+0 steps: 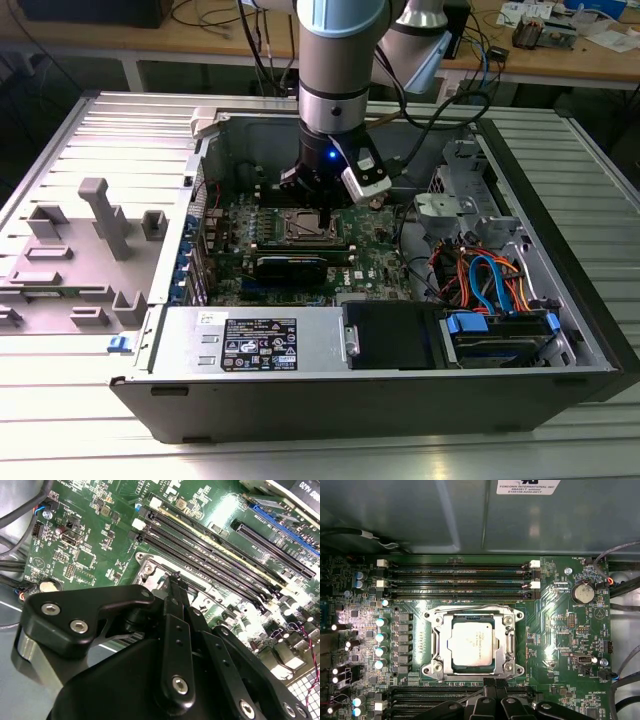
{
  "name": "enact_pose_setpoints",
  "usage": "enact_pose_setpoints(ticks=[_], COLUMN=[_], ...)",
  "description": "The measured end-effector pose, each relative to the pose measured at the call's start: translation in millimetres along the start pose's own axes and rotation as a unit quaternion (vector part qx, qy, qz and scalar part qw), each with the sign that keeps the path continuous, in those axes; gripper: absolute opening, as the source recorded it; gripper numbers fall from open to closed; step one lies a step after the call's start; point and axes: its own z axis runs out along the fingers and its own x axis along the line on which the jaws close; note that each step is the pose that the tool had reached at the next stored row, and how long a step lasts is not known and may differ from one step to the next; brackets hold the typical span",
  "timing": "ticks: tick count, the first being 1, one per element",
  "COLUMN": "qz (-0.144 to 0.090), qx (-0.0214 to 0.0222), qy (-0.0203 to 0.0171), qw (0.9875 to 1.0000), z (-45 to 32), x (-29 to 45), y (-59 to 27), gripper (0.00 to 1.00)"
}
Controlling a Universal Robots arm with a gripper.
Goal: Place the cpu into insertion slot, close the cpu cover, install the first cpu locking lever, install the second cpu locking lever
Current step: 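Install the second cpu locking lever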
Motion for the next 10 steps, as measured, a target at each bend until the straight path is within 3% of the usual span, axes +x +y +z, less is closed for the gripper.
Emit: enact_pose_setpoints(ticks=[10], qz=[0.000], qx=[-0.0001], qy=[0.0000], qw=[1.0000], z=[-0.4], x=[5.6], y=[0.0], gripper=[0.11])
